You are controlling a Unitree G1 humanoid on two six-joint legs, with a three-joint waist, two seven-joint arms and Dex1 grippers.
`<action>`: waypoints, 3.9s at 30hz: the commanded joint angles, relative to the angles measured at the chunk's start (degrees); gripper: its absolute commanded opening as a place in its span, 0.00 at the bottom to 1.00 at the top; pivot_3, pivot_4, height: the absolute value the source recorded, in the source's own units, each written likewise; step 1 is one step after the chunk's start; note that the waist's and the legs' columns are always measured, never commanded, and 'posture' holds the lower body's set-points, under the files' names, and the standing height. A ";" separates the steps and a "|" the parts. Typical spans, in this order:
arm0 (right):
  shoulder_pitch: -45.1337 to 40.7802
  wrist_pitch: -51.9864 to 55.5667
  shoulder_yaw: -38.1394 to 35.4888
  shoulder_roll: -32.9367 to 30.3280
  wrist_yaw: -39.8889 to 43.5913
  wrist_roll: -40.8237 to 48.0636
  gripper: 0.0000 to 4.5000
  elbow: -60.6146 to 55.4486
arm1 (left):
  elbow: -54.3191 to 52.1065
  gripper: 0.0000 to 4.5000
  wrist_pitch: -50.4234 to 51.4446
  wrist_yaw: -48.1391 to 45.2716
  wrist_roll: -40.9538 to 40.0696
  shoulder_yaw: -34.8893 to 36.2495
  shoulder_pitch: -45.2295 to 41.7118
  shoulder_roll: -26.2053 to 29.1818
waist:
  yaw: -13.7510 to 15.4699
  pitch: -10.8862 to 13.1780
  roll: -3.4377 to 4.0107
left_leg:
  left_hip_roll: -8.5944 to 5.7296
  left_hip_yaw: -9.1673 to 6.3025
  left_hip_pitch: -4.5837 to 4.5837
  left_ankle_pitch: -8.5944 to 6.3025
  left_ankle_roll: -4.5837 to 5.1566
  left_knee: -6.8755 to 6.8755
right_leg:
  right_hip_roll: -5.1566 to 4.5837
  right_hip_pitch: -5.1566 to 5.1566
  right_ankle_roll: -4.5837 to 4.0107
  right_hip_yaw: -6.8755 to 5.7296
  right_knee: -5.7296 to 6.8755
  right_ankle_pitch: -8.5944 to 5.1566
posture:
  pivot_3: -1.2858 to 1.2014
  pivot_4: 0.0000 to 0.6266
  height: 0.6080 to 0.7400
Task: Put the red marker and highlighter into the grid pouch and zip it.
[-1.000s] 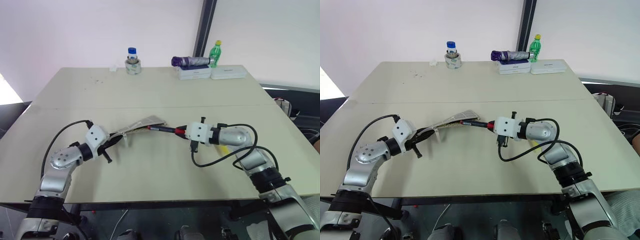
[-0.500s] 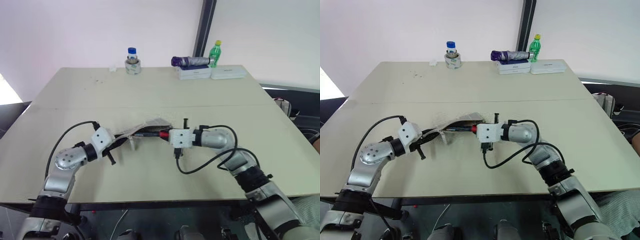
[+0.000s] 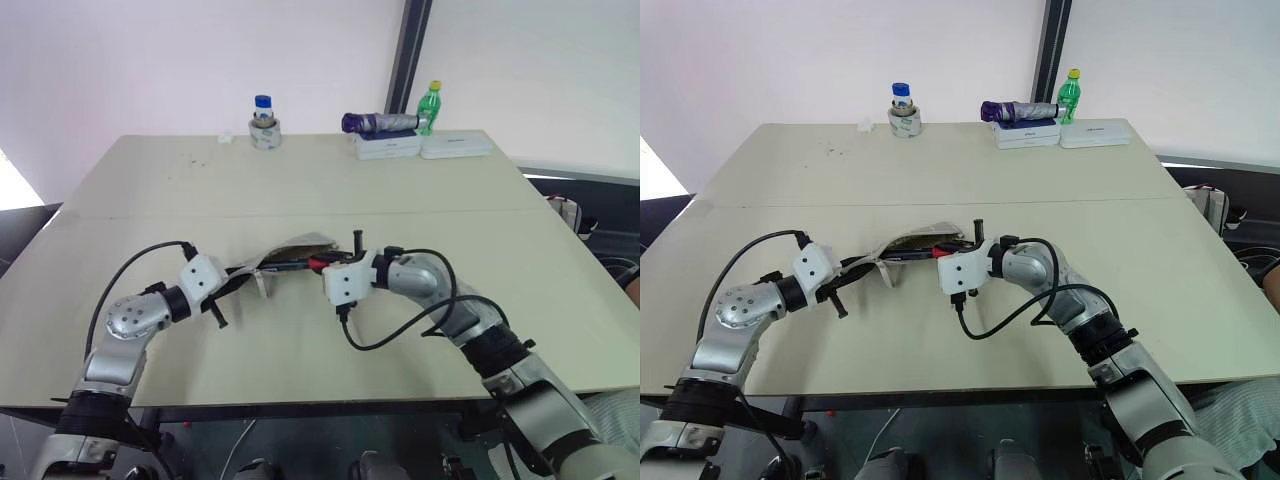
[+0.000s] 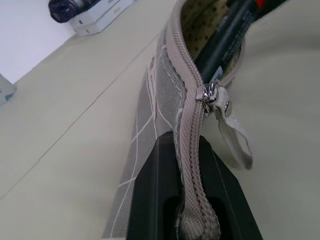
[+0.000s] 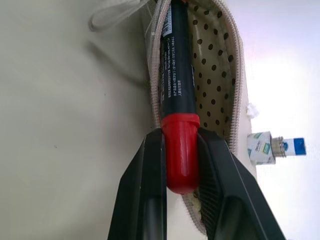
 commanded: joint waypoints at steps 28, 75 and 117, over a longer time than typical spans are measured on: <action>0.06 7.31 -6.02 -2.47 9.93 15.22 0.73 -12.51 | -0.96 0.00 -2.09 1.47 -0.54 -0.21 -1.37 -1.60 | 0.06 0.00 0.00 | 0.00 -0.02 0.00 0.00 0.00 0.02 | -0.01 0.01 0.00 0.00 0.01 0.00 | 0.52 0.24 1.00; 26.53 83.30 -33.85 -7.38 -13.44 35.33 0.61 -31.11 | -0.66 0.00 0.01 2.93 -3.15 -0.79 -2.84 -4.76 | 1.67 -0.02 -0.03 | -0.06 -0.11 0.02 -0.20 0.35 0.03 | 0.08 0.11 0.00 0.04 -0.04 0.00 | 0.52 0.24 1.00; 10.56 63.16 -15.13 -14.33 9.74 45.71 0.19 -36.03 | -1.07 0.00 -2.00 3.20 -1.22 -1.26 -2.58 -3.86 | 1.71 0.02 -0.09 | -0.03 -0.15 -0.05 -0.25 0.45 0.04 | 0.06 0.13 0.00 -0.02 -0.20 0.00 | 0.52 0.24 1.00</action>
